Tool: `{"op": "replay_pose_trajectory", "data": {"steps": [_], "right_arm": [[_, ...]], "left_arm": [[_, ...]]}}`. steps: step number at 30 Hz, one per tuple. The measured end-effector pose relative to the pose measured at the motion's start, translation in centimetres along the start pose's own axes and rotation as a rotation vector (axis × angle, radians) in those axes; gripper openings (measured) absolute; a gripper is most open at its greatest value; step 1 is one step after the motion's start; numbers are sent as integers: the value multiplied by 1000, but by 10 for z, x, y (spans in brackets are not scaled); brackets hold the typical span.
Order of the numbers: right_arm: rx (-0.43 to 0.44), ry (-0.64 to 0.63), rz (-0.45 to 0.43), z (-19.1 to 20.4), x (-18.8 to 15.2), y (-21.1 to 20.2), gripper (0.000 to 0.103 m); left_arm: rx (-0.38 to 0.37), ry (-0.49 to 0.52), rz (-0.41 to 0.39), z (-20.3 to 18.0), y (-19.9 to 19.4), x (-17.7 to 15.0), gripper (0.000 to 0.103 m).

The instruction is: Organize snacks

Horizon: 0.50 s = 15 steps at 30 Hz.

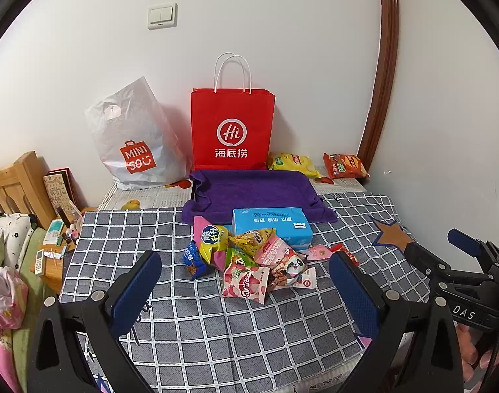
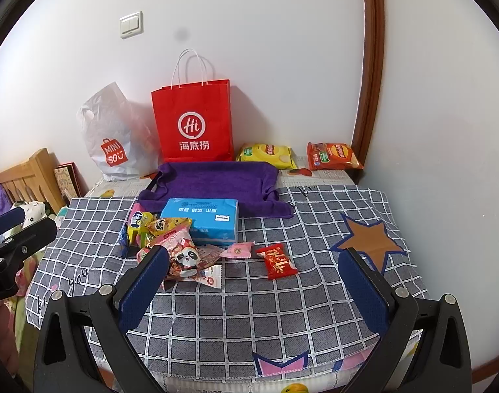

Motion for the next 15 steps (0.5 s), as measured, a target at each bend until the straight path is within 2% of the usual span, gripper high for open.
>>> {"op": "replay_pose_trajectory", "data": {"steps": [15], "right_arm": [[7, -6, -8, 2, -1, 2, 102]], "left_arm": [[-10, 1, 9, -7, 6, -5, 102]]}}
Point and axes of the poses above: each gripper's, at about its wrist camera, not at the fingertips, and y roughly the way its jaws point, z to its left, x to its top, the point moved 9 cm from there along y, roughly the way its jaws point, and after that the axes turned 5 degrees about -y, right-handed, at the moved point
